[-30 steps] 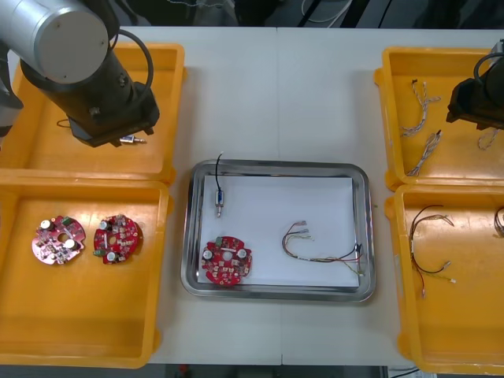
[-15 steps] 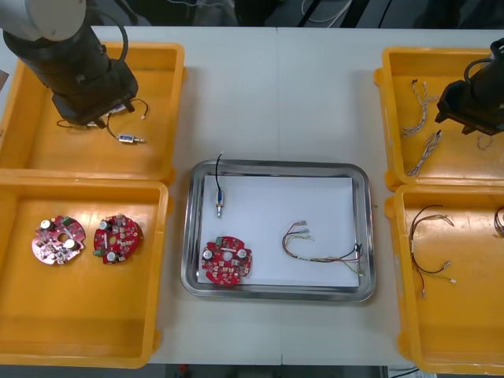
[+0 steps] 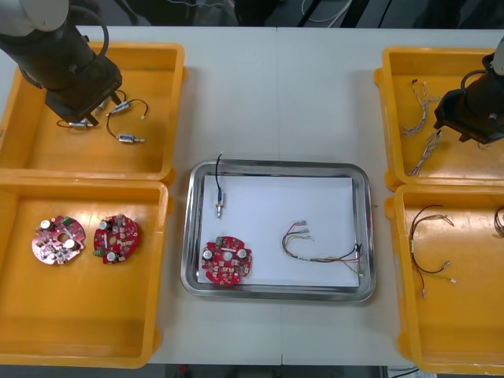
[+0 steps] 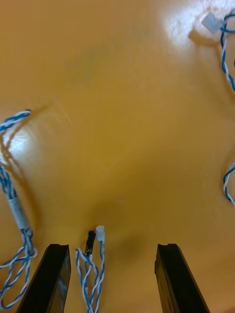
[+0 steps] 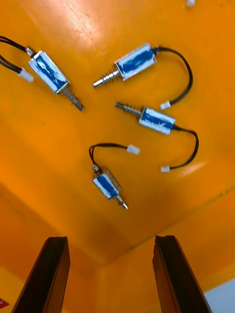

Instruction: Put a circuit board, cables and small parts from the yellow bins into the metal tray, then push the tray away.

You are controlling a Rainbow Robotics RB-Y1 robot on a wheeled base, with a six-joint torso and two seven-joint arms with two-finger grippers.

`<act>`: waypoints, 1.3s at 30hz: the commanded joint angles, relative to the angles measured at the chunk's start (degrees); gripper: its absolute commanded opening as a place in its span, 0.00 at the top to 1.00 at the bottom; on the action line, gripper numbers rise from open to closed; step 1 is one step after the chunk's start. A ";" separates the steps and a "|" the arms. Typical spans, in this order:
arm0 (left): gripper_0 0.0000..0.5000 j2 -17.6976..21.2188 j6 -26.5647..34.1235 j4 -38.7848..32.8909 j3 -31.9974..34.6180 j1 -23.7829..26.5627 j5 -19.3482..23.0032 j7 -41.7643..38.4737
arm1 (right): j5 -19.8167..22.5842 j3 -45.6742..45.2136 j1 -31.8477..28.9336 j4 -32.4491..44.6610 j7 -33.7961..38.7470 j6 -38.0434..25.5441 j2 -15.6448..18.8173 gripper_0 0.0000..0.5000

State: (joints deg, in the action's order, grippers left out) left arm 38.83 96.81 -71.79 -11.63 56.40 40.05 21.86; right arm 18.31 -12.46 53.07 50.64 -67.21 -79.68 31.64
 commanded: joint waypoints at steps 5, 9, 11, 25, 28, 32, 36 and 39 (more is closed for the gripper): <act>0.00 -1.91 -5.05 9.04 1.44 6.44 -1.38 -4.46 | -0.55 0.60 2.66 -0.89 2.26 2.60 -1.67 0.00; 0.00 -2.97 -7.77 11.76 1.44 6.53 -1.73 -4.99 | -0.73 0.60 2.48 -0.89 3.05 3.39 -2.20 0.00; 0.00 -3.76 -9.18 13.34 1.44 6.53 -1.99 -5.25 | -0.82 0.60 2.22 -0.89 3.22 3.39 -2.38 0.00; 0.00 -5.60 -11.11 16.68 -2.08 5.91 -0.76 -6.13 | -0.02 2.79 -1.30 -0.80 3.22 6.21 -2.47 0.12; 0.00 -5.87 -11.55 16.68 -2.17 5.12 -0.76 -6.30 | -0.02 3.41 -1.74 -0.89 3.22 6.56 -2.47 0.25; 0.00 -6.04 -13.40 16.77 -4.36 4.15 -0.67 -6.48 | 0.06 3.59 -1.91 -0.89 3.05 6.73 -2.47 1.00; 0.00 -6.04 -14.63 16.68 -6.39 3.27 -0.50 -6.66 | -0.02 3.59 -1.91 -0.63 3.13 6.29 -2.20 1.00; 0.00 -6.04 -14.89 16.68 -7.09 2.57 -0.50 -6.74 | -0.29 3.59 -1.91 1.31 2.96 4.27 -1.76 1.00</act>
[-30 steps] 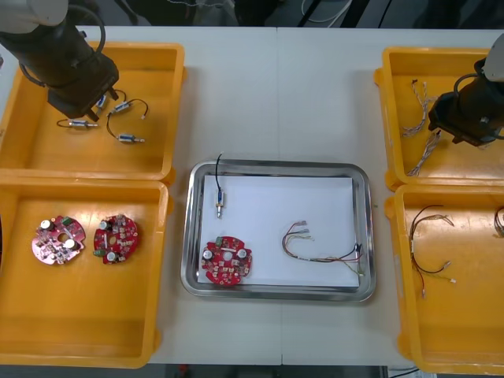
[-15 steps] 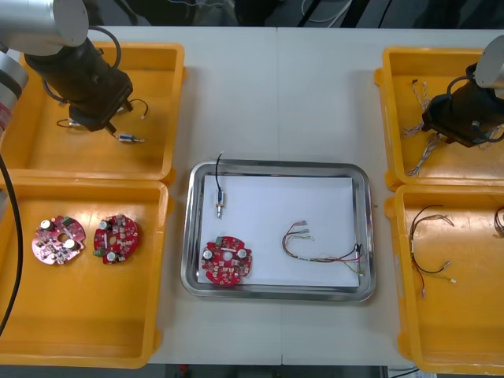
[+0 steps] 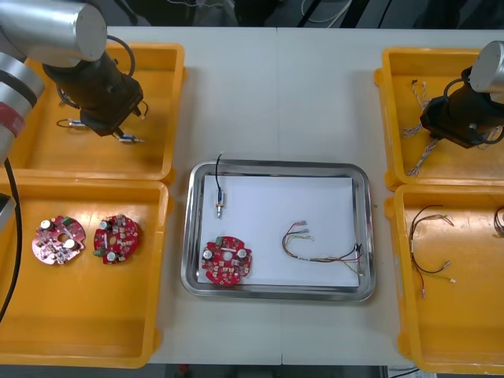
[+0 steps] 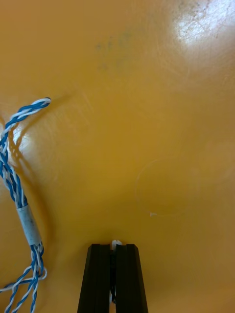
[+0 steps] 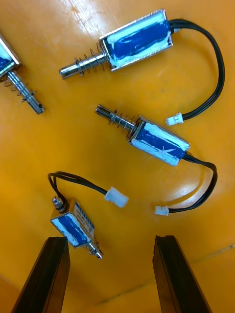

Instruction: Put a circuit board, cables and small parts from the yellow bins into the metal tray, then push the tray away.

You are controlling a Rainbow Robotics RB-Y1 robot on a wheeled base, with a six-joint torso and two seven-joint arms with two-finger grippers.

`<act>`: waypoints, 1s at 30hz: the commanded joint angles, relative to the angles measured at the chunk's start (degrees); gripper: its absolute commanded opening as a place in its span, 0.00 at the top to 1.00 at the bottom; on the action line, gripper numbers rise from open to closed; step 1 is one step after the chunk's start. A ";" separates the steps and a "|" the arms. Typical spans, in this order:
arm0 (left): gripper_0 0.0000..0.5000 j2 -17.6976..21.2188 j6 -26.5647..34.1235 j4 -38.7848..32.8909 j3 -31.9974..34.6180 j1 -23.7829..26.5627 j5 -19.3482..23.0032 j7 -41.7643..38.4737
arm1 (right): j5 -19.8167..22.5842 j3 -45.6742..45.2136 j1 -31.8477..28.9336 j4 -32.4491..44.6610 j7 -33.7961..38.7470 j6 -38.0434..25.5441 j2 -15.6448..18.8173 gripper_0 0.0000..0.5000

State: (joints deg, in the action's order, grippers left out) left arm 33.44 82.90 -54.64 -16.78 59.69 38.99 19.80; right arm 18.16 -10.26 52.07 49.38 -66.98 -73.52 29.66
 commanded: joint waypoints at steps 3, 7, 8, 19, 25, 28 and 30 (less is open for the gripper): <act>0.00 -0.65 -0.98 -0.47 -2.47 -1.51 0.73 -4.68 | -0.14 1.30 -0.92 5.20 2.73 -4.97 1.01 1.00; 0.00 -0.65 -0.90 -0.47 -3.88 -2.12 0.91 -4.77 | 0.12 0.94 -0.83 8.80 2.73 -9.01 1.89 1.00; 0.00 -0.65 -0.98 -0.47 -3.97 -2.30 0.91 -4.85 | 0.12 0.77 -0.83 9.77 2.55 -9.89 2.07 1.00; 0.00 -0.65 -2.39 -0.47 -3.88 -3.70 0.82 -4.85 | -0.14 -2.13 1.11 12.05 1.41 -13.05 4.18 1.00; 0.00 -0.65 -3.00 -0.47 -3.97 -4.05 0.30 -4.85 | -0.41 -3.36 3.13 10.03 0.44 -12.96 4.97 1.00; 0.00 -0.65 -3.00 -0.47 -3.97 -4.05 0.21 -4.85 | -0.50 -3.80 4.97 7.48 0.09 -12.44 5.41 1.00; 0.41 -0.65 -3.00 -0.47 -3.97 -4.05 0.21 -4.68 | -0.58 -4.15 5.94 5.81 -0.17 -11.73 5.58 1.00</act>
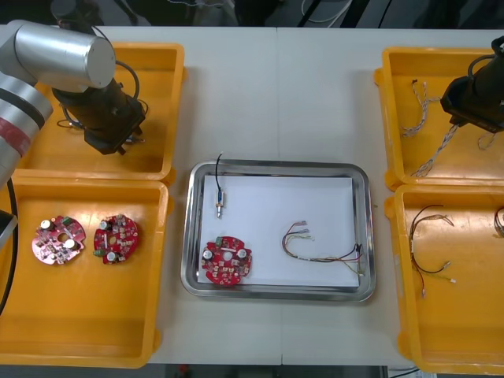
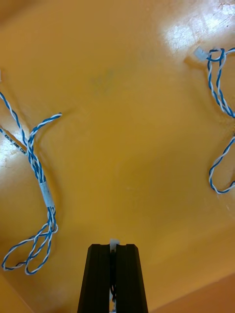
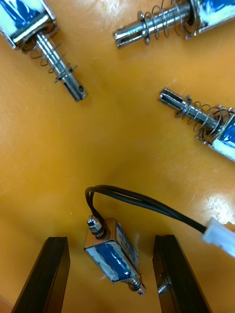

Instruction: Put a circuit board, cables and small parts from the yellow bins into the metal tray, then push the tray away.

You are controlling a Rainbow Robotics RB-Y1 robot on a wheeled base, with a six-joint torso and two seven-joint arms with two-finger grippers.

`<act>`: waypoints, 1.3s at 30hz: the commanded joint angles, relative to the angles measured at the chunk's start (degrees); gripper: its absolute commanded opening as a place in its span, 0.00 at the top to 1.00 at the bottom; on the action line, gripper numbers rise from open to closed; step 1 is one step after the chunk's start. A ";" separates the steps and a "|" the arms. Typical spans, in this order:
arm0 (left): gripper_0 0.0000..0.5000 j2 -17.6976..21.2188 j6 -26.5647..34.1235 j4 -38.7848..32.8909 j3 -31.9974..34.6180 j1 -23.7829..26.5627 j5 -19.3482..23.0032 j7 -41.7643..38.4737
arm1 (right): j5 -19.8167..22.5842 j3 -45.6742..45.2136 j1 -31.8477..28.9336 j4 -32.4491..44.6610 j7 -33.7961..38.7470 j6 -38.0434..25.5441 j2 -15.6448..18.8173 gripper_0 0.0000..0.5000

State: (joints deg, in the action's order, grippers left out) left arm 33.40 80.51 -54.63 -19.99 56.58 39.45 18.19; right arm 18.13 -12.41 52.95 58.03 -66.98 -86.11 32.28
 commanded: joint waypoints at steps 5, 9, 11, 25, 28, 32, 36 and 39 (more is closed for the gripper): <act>1.00 -0.61 -0.61 -0.48 -0.75 -0.86 -0.25 -2.81 | -0.81 -2.10 6.82 -6.53 -0.87 3.49 3.76 1.00; 1.00 -0.61 -0.70 -0.48 -0.75 -0.95 -0.33 -2.72 | -1.08 -2.10 7.78 -9.25 -1.57 5.60 4.29 1.00; 1.00 -0.61 -0.70 -0.48 -0.67 -0.86 -0.42 -2.72 | -1.43 -2.10 8.22 -10.31 -1.92 6.48 4.46 1.00; 1.00 1.06 -0.53 -1.00 0.30 -0.95 -0.25 -2.10 | -2.40 -2.53 12.00 -17.43 -3.85 11.40 5.96 1.00; 1.00 1.67 1.06 -1.62 1.71 -0.95 -0.16 -1.58 | -2.66 -2.53 13.49 -20.68 -4.12 13.25 6.39 1.00; 1.00 2.90 4.66 -3.82 3.82 -0.86 -0.07 -0.61 | -3.10 -2.53 14.11 -22.70 -4.56 15.53 6.66 1.00; 1.00 4.05 8.44 -6.72 5.31 -0.95 0.11 0.27 | -3.19 -2.53 14.29 -23.84 -5.00 16.94 6.75 1.00; 1.00 5.19 10.90 -9.00 6.19 -0.95 0.37 1.06 | -3.19 -2.62 14.55 -25.07 -5.26 18.25 6.83 1.00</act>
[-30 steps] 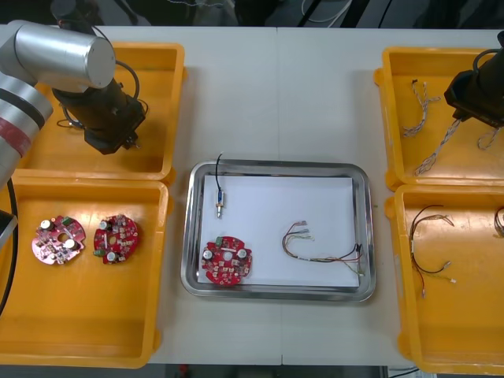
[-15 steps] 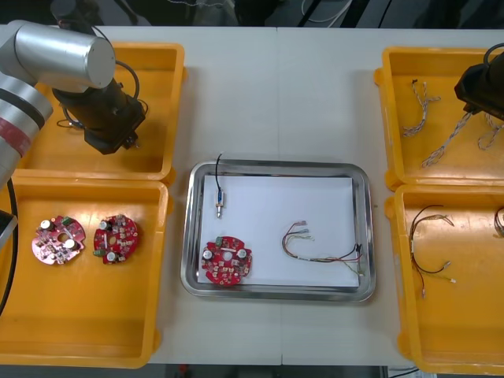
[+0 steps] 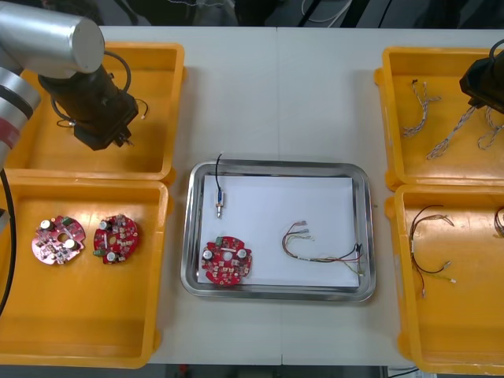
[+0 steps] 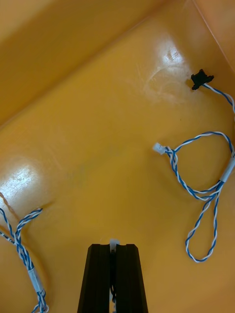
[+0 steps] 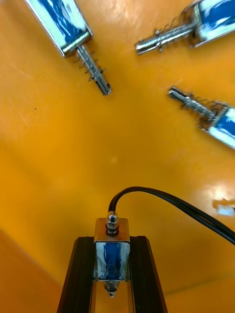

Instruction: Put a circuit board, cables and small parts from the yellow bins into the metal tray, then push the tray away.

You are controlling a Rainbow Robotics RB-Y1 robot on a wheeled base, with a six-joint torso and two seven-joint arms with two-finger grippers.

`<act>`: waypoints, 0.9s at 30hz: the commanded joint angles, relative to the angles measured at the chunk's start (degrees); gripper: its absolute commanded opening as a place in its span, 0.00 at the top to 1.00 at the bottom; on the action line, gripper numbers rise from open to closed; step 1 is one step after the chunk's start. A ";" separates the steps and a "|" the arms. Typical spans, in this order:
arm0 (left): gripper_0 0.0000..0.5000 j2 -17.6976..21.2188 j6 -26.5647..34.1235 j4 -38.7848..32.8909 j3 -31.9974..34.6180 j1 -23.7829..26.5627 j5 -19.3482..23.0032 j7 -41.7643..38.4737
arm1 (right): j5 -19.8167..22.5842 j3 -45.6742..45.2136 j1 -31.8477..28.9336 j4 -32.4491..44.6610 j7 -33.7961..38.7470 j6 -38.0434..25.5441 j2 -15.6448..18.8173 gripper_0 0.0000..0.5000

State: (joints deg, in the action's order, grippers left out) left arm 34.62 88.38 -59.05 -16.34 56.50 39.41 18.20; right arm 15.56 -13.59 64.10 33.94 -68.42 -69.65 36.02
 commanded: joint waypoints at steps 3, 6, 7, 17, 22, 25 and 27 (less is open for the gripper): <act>1.00 4.75 4.87 -6.95 2.63 -0.87 0.40 2.11 | -0.53 -1.44 3.31 -2.03 -4.09 3.03 3.10 1.00; 1.00 5.19 7.60 -9.32 2.81 -0.87 0.58 5.45 | -0.44 -1.44 3.40 -2.91 -4.53 4.35 3.10 1.00; 1.00 5.45 8.65 -10.38 2.98 -0.87 0.49 6.59 | -0.53 -1.44 3.31 -2.91 -4.62 4.43 3.10 1.00; 1.00 7.21 16.12 -22.07 4.83 -0.87 5.24 9.84 | -0.61 -1.44 3.31 -3.09 -5.41 4.26 3.10 0.00; 1.00 8.35 18.85 -26.90 4.74 -0.87 10.07 11.25 | -0.61 -2.15 3.31 -3.09 -6.02 3.38 3.36 0.00; 1.00 8.79 19.72 -30.07 4.74 -0.87 12.44 11.95 | -0.61 -2.32 3.49 -2.91 -6.38 1.71 3.71 0.00; 1.00 9.15 20.08 -31.74 4.65 -0.96 13.76 12.48 | -0.53 -2.85 3.57 -2.38 -6.55 -0.22 3.89 0.00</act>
State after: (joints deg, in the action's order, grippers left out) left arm 40.81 107.40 -86.92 -13.18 56.24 51.20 26.86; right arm 15.44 -14.28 64.45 30.38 -71.87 -67.71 36.46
